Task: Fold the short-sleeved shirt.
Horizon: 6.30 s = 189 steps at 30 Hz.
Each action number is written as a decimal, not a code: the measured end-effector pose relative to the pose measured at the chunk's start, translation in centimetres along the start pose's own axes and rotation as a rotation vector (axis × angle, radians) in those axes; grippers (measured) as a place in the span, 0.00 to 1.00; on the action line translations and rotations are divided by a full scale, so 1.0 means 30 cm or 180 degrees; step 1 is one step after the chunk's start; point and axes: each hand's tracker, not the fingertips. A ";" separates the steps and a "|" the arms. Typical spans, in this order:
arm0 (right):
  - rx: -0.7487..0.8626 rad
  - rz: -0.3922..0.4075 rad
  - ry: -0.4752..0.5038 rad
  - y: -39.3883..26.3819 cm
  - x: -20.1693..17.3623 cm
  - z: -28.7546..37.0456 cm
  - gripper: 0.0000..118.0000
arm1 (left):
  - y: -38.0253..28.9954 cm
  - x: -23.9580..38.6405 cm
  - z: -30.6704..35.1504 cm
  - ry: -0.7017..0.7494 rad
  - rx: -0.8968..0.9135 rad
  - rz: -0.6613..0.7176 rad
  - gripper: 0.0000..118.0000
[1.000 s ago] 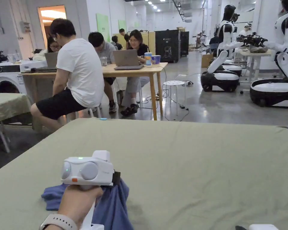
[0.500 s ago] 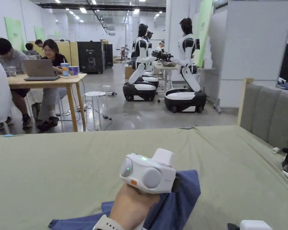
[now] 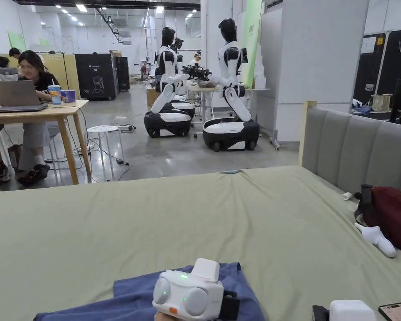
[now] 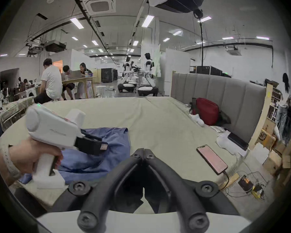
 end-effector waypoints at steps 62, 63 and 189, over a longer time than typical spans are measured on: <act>-0.0787 0.0510 0.0837 -0.078 -0.062 -0.635 0.94 | -0.108 -0.974 0.389 0.0859 -0.0405 0.1290 0.05; -0.0851 0.0415 0.0908 -0.076 -0.068 -0.669 0.93 | -0.103 -0.975 0.390 0.0857 -0.0405 0.1271 0.05; -0.0010 0.0784 0.1173 0.126 -0.485 -0.377 0.00 | -0.671 -0.808 0.877 0.1209 -0.0470 0.1200 0.02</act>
